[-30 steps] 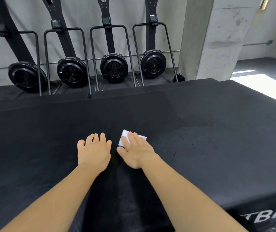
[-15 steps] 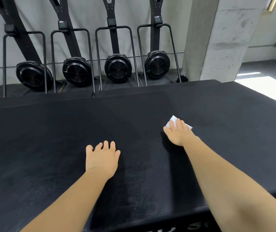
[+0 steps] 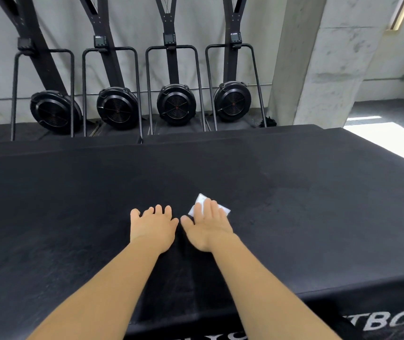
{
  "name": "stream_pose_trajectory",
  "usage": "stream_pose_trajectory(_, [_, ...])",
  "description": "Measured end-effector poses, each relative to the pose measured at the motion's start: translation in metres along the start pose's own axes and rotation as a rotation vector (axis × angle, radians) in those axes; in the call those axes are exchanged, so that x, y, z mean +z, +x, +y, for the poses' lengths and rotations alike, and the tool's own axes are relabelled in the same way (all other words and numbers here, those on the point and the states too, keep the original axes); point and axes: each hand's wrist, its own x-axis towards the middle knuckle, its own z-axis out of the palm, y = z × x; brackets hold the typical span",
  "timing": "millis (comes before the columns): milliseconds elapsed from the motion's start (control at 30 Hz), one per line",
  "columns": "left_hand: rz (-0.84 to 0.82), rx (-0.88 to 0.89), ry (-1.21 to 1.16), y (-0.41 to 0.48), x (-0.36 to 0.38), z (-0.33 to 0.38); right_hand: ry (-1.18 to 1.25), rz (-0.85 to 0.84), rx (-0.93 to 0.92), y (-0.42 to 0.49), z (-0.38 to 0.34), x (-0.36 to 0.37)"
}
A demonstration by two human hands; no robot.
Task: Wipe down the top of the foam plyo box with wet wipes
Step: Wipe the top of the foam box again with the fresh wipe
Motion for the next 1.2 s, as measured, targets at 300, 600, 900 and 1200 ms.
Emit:
stream_pose_trajectory(300, [0.006,-0.015,0.004,-0.001,0.001,0.001,-0.021,-0.019,-0.104,0.012,0.019,-0.007])
stream_pose_trajectory(600, [-0.017,-0.010,0.057,0.003,0.006,0.001,0.055,0.070,0.142,0.042,0.110,-0.048])
stream_pose_trajectory(900, [-0.005,-0.006,0.027,0.003,0.006,0.002,-0.017,0.096,0.207,0.027,0.103,-0.044])
stream_pose_trajectory(1200, [-0.033,-0.013,-0.024,0.000,0.001,0.001,-0.015,0.044,0.060,-0.020,0.030,-0.010])
